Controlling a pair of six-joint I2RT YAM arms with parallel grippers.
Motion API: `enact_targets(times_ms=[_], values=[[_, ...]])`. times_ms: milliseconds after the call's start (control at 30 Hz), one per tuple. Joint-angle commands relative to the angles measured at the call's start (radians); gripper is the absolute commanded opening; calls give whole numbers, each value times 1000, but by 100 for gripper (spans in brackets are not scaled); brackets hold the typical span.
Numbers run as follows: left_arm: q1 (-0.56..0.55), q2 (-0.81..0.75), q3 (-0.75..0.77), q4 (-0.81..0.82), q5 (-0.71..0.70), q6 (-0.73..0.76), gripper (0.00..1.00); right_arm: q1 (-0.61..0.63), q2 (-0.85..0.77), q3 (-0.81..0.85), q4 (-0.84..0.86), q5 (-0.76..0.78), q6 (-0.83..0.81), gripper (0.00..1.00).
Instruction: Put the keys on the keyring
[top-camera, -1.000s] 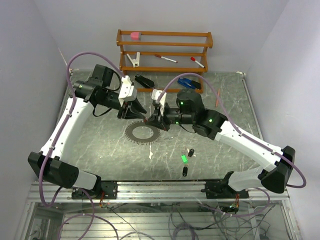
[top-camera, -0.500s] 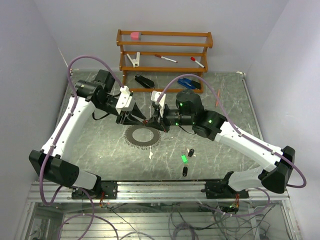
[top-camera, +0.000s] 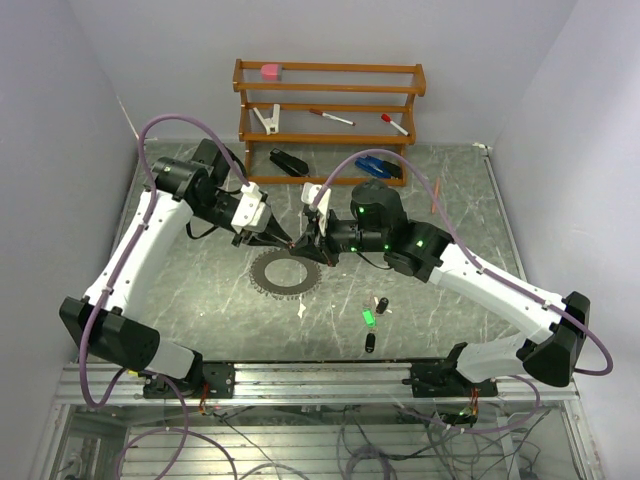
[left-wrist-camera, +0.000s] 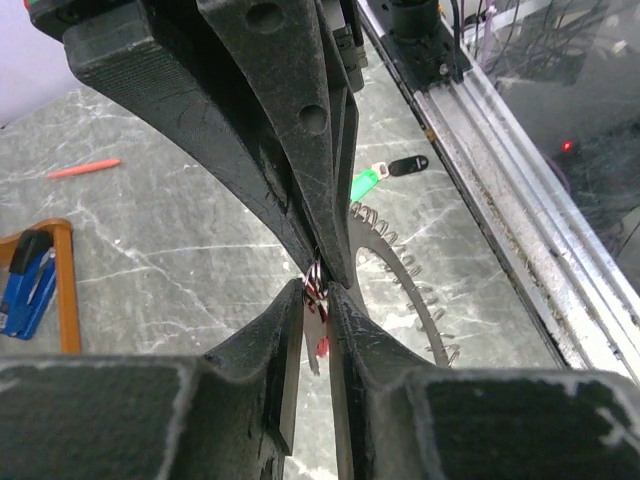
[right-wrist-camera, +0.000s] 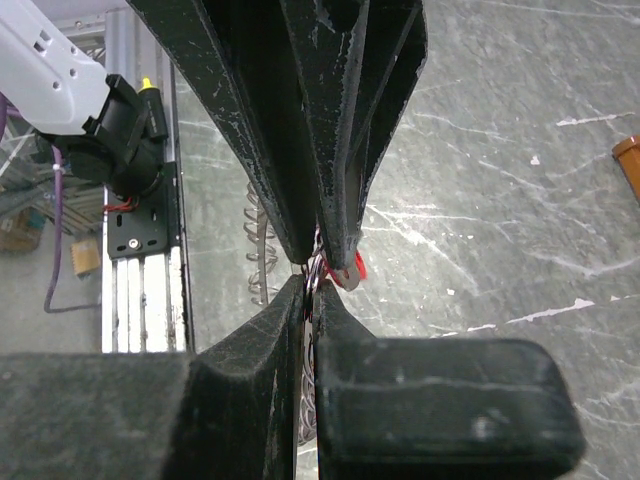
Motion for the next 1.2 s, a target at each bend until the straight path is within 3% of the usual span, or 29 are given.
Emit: enact_targets(times_ms=[0,433,533,633,833,1033,1167], values=[[-10,4,55,-32,-65,52,26,0,-31,0,48,-2,7,0],[-13,0,50,-33,-40,77,24,0,-27,10,42,-12,13,0],[-14,10,61,-32,-36,86,38,0,-20,13,41,-18,13,0],[-15,25,88,-33,-24,85,41,1,-13,14,42,-26,16,0],[-31,40,103,-32,-13,84,28,1,-18,9,45,-25,19,0],[-36,42,108,-33,0,75,25,1,-21,1,44,-22,24,0],[-41,41,121,-35,8,46,37,1,-15,-3,45,-21,24,0]])
